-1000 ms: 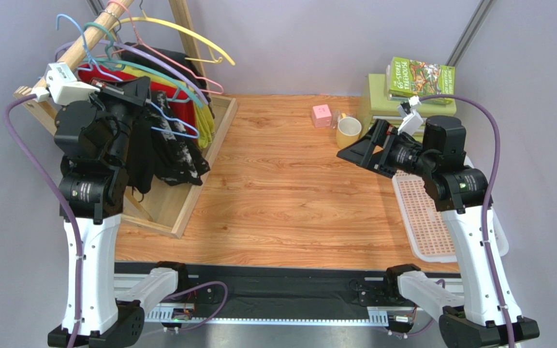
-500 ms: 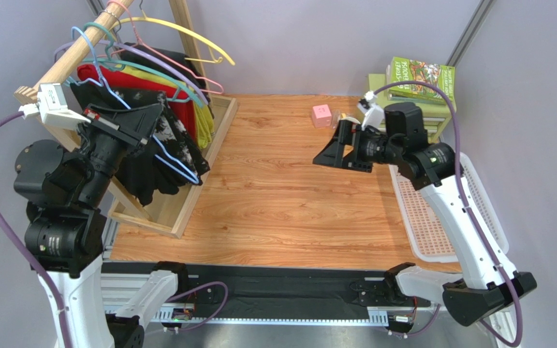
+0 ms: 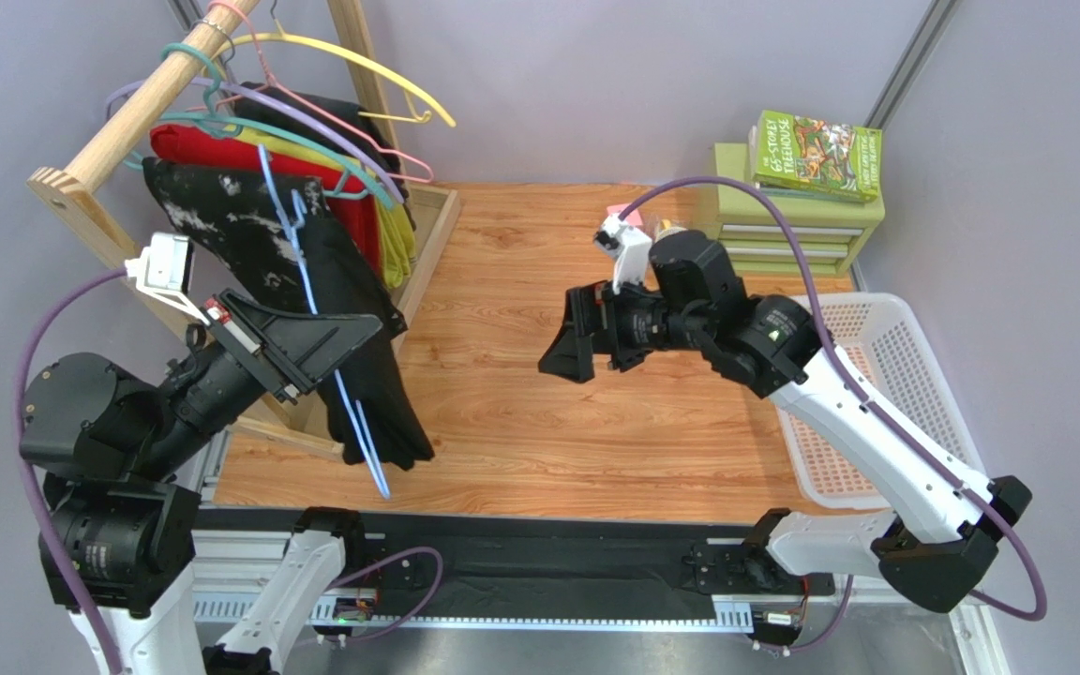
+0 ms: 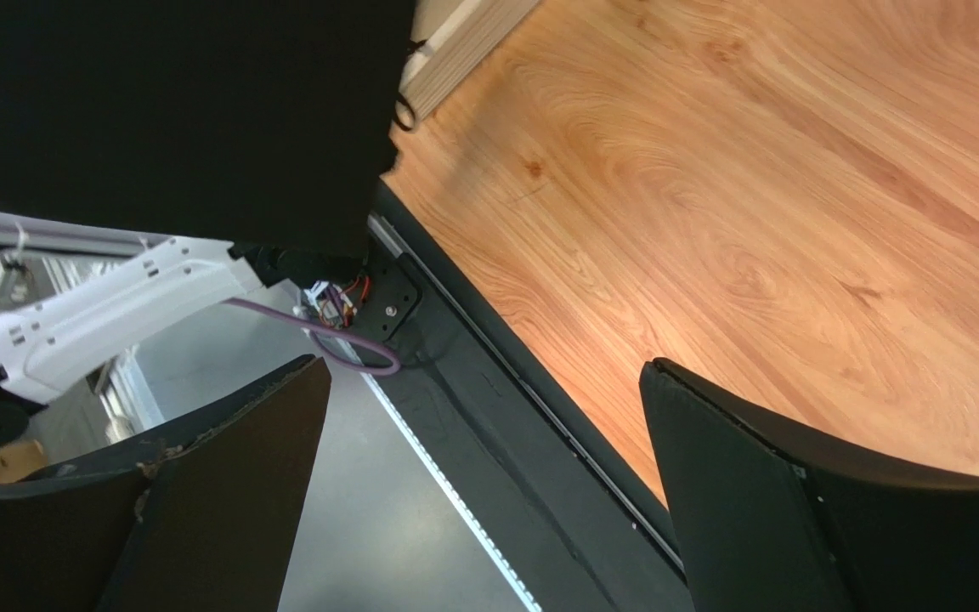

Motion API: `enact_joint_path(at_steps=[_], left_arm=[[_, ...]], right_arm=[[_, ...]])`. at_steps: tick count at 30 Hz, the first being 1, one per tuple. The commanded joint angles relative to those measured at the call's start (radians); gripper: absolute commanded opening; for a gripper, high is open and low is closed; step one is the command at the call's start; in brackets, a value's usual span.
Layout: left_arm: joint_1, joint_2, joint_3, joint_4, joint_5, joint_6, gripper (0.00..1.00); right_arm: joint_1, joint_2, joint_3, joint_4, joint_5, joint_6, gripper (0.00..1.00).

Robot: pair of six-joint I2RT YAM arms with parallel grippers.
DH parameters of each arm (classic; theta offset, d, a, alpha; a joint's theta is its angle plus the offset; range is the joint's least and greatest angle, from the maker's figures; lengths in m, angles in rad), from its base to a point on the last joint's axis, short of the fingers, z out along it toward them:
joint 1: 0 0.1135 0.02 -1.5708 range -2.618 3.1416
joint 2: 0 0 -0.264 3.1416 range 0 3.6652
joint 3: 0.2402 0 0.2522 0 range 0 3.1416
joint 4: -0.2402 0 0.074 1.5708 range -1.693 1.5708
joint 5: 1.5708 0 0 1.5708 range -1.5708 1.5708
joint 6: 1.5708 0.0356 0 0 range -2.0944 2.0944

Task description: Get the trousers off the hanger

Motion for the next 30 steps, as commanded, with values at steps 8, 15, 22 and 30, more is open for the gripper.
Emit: enact_joint_path(at_steps=[8,15,22,30], left_arm=[[0.006,0.007,-0.099,0.467,0.166,-0.33,0.0],[0.006,0.057,-0.061,0.498,0.183,-0.391,0.0],[0.006,0.099,-0.047,0.536,0.195,-0.465,0.0],[0.006,0.121,-0.035,0.562,0.238,-0.482,0.0]], right_arm=[[0.389,-0.144,-0.119,0.381,0.488,-0.121,0.99],[0.605,-0.02,0.004,0.424,0.831,-0.217,0.99],[0.666,0.045,0.029,0.55,0.858,-0.273,0.89],[0.671,0.129,0.075,0.616,0.772,-0.291,0.87]])
